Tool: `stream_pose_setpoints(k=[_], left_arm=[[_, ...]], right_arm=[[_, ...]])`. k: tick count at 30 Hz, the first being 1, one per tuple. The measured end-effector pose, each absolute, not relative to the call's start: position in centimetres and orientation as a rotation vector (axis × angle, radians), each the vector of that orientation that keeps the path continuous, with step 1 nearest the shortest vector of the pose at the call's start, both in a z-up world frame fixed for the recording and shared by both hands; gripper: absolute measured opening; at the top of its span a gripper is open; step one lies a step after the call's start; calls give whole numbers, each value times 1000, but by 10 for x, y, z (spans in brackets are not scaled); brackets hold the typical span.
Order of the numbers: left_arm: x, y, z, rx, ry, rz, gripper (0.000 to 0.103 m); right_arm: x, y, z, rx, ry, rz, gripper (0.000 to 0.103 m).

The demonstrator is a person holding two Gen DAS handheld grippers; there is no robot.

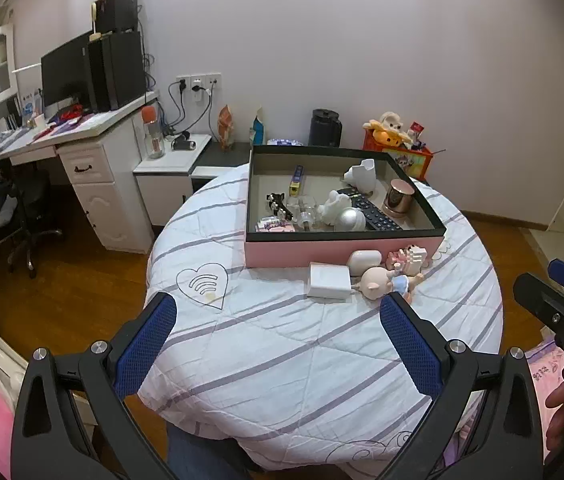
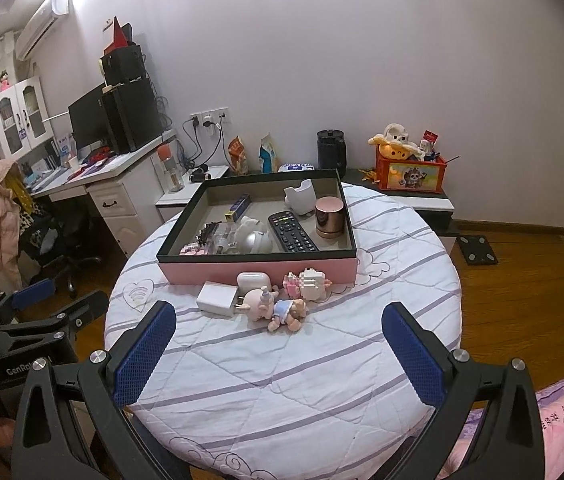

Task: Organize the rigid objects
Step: 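Move the left tool to the white charger block while the right tool approaches the pig doll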

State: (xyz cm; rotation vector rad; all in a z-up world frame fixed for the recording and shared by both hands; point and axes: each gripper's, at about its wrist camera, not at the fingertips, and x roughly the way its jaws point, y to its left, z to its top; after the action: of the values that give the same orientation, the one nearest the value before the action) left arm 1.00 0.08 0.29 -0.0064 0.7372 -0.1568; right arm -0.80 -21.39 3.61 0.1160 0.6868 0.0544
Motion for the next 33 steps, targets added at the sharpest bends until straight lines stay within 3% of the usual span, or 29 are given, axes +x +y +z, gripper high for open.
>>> stream_pose_setpoints(k=[13,33], left_arm=[[17,0,-10,-6,766,-149,103],[92,-43,-92,61,895,-188,103]], right_arm=[[0,-223,23,110,716,15,103],[57,-241,-48,131,895,9,103]])
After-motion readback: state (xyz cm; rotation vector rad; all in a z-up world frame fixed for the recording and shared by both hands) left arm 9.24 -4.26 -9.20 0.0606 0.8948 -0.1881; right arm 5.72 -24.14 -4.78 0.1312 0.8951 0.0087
